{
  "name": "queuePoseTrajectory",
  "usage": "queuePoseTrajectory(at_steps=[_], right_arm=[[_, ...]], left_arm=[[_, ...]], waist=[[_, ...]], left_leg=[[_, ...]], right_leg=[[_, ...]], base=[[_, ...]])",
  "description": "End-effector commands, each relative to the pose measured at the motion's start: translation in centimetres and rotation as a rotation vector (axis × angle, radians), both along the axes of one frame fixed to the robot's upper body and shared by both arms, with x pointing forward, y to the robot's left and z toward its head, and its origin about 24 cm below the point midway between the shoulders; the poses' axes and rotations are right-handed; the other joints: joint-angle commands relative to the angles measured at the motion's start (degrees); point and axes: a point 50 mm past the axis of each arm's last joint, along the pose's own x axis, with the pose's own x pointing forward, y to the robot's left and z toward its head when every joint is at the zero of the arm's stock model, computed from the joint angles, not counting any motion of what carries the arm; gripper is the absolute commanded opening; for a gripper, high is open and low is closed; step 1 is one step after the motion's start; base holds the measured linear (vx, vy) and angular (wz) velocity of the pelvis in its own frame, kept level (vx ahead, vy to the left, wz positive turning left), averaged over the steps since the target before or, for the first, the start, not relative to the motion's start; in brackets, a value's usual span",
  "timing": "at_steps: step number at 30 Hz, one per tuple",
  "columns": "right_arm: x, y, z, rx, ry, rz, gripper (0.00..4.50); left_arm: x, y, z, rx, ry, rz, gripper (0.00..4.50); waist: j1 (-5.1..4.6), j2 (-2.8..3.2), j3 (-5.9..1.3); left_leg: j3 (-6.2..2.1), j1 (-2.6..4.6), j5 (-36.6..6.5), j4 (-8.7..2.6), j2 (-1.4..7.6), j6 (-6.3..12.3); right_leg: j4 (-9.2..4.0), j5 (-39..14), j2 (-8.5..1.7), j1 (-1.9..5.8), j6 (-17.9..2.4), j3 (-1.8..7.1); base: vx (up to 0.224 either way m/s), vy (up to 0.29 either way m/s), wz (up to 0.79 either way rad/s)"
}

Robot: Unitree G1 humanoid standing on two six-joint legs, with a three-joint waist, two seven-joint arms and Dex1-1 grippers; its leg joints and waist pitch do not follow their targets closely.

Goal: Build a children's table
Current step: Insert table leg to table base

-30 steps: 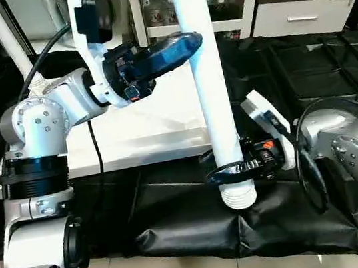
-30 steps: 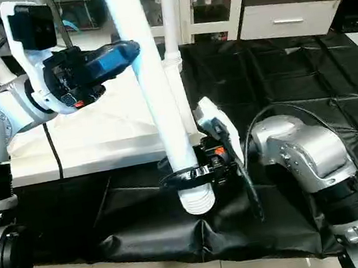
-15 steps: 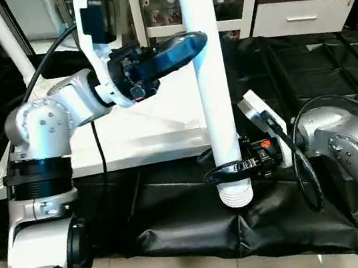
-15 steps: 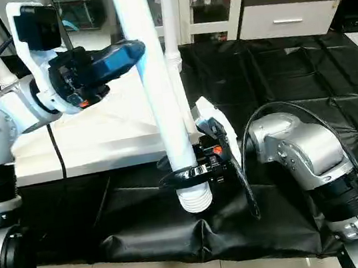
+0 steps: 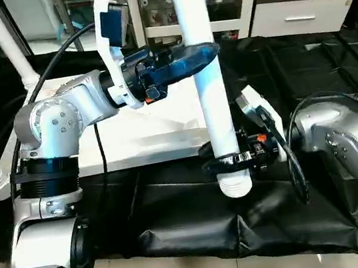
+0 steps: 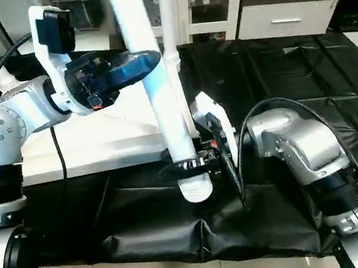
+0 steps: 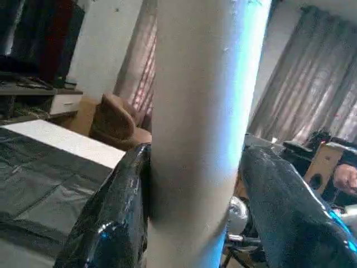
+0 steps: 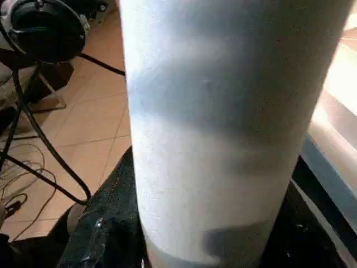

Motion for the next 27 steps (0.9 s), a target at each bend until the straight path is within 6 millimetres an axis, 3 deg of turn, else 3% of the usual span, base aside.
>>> queuePoseTrajectory(at_steps=[1, 4, 6, 10, 15, 18, 20, 27], right_arm=[[0.3, 0.3, 0.4, -0.009, -0.033, 0.001, 1.88], [0.3, 0.4, 0.4, -0.014, -0.038, -0.001, 1.88], [0.3, 0.3, 0.4, -0.014, -0.039, -0.004, 1.87], [0.5, 0.2, 0.4, -0.016, -0.045, -0.014, 1.87], [1.1, 0.2, 0.4, -0.024, -0.097, -0.067, 1.87], [2.2, 0.5, 1.2, 0.056, -0.125, -0.163, 2.57], [2.4, 0.5, 1.6, 0.082, -0.126, -0.180, 2.67], [3.3, 0.3, 2.6, 0.135, -0.179, -0.286, 3.33]], left_arm=[[0.5, -0.4, 0.2, 0.010, -0.002, 0.059, 2.39], [1.0, -0.3, 0.2, 0.000, 0.024, 0.075, 2.33], [1.1, -0.3, 0.2, 0.002, 0.033, 0.081, 1.96], [1.3, -0.1, 0.2, -0.014, 0.056, 0.098, 1.84], [1.9, 0.0, 0.5, -0.036, 0.068, 0.162, 1.73], [2.6, 0.3, 1.0, -0.055, 0.077, 0.241, 1.73], [2.8, 0.4, 1.2, -0.064, 0.082, 0.270, 1.73], [3.0, 0.7, 1.9, -0.089, 0.085, 0.302, 1.71]], waist=[[-0.11, -0.18, -4.73], [-0.03, -0.24, -4.75], [-0.06, -0.31, -4.79], [-0.03, -0.25, -4.85], [-0.12, -0.32, -4.77], [-0.16, -0.19, -4.86], [-0.36, -0.48, -4.88], [-0.08, -0.25, -4.97]], left_leg=[[-2.46, 2.17, -6.2, -4.43, 4.18, 0.15], [-2.43, 2.13, -6.5, -4.39, 4.04, 0.37], [-2.45, 2.12, -5.9, -4.38, 4.09, 0.56], [-2.43, 2.08, -5.0, -4.27, 4.12, 1.15], [-2.41, 2.16, -6.4, -4.32, 4.05, 0.58], [-2.46, 2.10, -5.9, -4.29, 4.08, 0.59], [-2.46, 2.14, -5.9, -4.29, 3.94, 0.40], [-2.36, 2.16, -3.9, -4.19, 4.02, 1.44]], right_leg=[[-3.48, -3.3, -3.73, 2.54, -15.5, 2.14], [-3.56, -3.9, -3.69, 2.57, -15.5, 2.12], [-3.49, -3.3, -3.67, 2.59, -15.4, 2.13], [-3.30, -1.7, -3.66, 2.58, -15.9, 2.07], [-3.58, -3.8, -3.71, 2.48, -15.7, 2.09], [-3.40, -3.0, -3.70, 2.46, -15.7, 2.07], [-3.41, -2.8, -3.59, 2.55, -15.5, 2.03], [-3.27, -0.8, -3.66, 2.42, -15.7, 1.98]], base=[[0.000, 0.000, 0.00], [0.000, 0.000, 0.00], [0.000, 0.000, 0.00], [0.000, 0.000, 0.00], [0.000, 0.000, 0.00], [0.000, 0.000, 0.00], [0.000, 0.000, 0.00], [0.000, 0.000, 0.00]])
